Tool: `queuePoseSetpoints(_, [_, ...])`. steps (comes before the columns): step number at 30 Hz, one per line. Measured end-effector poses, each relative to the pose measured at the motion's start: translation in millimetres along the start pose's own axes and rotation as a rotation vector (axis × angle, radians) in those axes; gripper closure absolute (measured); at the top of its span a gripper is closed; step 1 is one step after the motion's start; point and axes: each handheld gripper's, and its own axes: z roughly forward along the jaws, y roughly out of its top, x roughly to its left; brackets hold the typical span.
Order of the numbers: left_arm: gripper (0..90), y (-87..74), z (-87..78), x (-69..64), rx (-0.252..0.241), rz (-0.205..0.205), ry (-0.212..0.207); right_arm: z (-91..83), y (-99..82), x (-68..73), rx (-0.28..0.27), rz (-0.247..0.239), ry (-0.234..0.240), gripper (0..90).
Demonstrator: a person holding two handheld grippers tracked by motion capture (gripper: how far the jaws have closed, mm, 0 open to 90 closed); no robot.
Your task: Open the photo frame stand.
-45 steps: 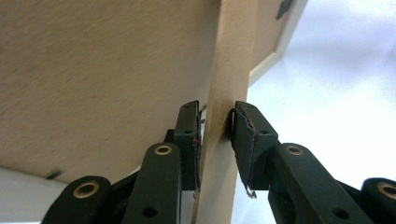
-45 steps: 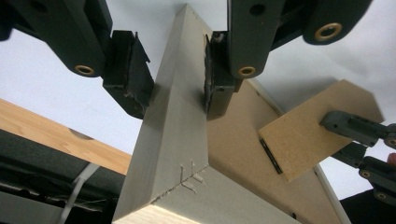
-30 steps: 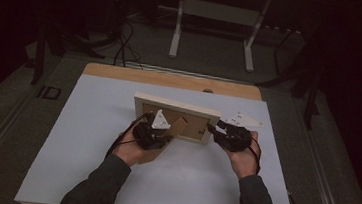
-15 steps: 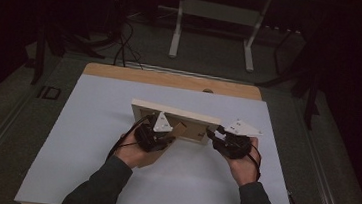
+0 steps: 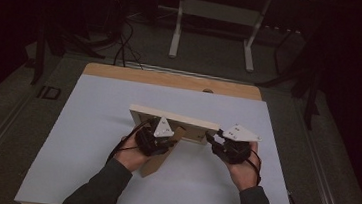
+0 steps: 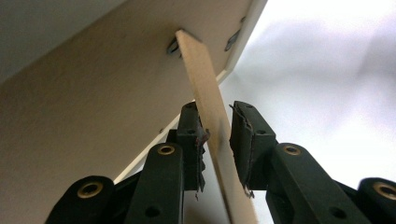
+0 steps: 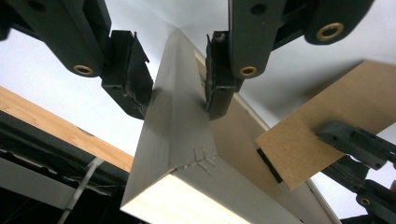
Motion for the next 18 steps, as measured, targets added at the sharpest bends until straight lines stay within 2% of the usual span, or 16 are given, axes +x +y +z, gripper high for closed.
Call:
queuePoseSetpoints(4, [73.8,0.0,-0.3,-3.4,0.008,0.018,0.002,-1.2,-1.5,1.6,0.001,-0.006,0.002,61.3])
queuePoseSetpoints(12, [71.6,-4.1,0.4,-3.3,0.013,0.017,-0.009,-2.7,-3.7,3.3,-0.005,-0.024,0.008,61.0])
queuePoseSetpoints(18, [68.0,-7.1,-1.3,-3.6,0.008,0.017,-0.014,-3.2,-5.4,3.1,-0.010,-0.014,0.019,60.3])
